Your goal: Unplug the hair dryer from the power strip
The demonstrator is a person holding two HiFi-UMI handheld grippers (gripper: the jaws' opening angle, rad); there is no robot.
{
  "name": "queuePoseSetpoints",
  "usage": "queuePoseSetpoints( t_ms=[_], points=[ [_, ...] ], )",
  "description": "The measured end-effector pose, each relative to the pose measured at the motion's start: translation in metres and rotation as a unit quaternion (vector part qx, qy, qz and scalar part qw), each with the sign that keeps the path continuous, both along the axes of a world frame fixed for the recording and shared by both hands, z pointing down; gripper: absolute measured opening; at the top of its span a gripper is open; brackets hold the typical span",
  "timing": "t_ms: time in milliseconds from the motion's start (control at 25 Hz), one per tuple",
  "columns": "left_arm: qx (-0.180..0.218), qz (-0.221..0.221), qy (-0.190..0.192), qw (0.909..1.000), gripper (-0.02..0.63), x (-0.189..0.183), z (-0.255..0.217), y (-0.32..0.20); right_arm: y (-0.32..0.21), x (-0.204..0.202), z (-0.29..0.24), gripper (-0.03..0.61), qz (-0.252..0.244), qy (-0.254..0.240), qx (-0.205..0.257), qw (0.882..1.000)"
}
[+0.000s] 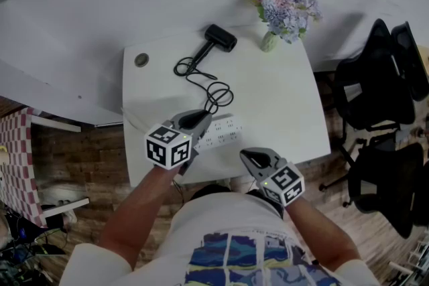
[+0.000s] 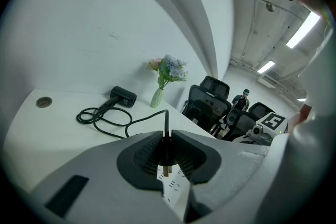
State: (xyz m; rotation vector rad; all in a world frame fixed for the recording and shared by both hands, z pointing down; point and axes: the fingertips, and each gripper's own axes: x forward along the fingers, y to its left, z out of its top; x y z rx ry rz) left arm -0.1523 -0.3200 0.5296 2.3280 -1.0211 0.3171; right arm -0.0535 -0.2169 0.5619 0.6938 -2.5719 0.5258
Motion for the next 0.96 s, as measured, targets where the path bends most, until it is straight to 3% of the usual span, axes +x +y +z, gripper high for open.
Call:
queuePoseSetpoints(
  t_ms=[960],
  points=[
    [-0.005,0.002,0.007,1.0,0.052,0.0063,-0.0018,0.0035,0.0066,0.0009,0.0037,-0.005,-0.011,-0.001,-0.004,1.0]
  ],
)
